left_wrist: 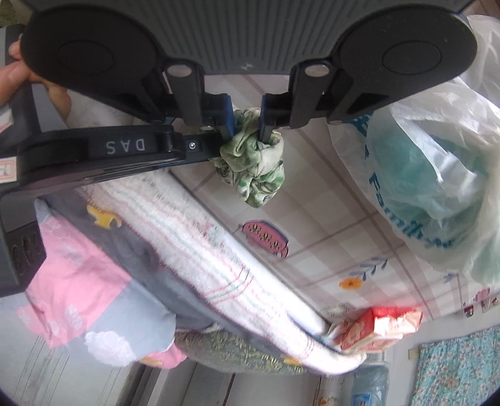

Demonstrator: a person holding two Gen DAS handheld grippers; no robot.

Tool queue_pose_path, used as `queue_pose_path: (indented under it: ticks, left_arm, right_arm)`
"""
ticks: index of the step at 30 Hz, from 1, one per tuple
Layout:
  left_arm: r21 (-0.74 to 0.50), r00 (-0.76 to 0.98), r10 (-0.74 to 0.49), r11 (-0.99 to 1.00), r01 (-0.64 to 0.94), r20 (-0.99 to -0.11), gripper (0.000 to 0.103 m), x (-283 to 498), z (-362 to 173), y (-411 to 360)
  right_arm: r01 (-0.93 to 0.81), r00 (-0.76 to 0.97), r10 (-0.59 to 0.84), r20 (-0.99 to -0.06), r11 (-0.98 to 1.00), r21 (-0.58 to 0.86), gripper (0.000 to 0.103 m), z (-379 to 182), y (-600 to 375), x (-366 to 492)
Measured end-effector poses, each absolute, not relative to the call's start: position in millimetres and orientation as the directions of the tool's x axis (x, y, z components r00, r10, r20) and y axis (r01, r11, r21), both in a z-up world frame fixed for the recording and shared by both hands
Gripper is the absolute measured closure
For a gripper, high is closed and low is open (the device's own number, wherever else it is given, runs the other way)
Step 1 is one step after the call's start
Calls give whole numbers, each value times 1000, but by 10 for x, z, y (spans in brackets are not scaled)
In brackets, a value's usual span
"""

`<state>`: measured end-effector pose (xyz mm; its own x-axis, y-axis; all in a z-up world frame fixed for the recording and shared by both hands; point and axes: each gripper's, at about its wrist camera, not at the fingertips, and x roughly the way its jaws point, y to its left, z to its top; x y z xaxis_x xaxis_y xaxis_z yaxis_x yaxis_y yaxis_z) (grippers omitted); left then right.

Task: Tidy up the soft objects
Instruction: 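Grasp the green floral scrunchie with the right gripper and lift it, then carry the scrunchie with the right gripper and drop it into the box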

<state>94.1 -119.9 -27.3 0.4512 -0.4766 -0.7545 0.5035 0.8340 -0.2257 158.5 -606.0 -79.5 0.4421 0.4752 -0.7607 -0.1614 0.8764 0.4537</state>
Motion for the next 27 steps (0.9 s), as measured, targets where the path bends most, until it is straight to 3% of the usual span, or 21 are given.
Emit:
queue_pose_path:
  ticks: [8, 17, 27]
  left_arm:
    - [-200, 605, -474, 863, 464, -640, 86, 794, 392, -763]
    - [-194, 805, -245, 967, 164, -540, 84, 543, 1005, 568]
    - [-324, 760, -143, 941, -93, -634, 84, 364, 760, 1720]
  right_arm:
    - [-322, 528, 546, -650, 838, 441, 87, -72, -5770, 1654]
    - [-656, 395, 765, -509, 623, 427, 87, 663, -4325, 1806]
    - [-801, 172, 804, -569, 451, 394, 86, 744, -2929, 1701]
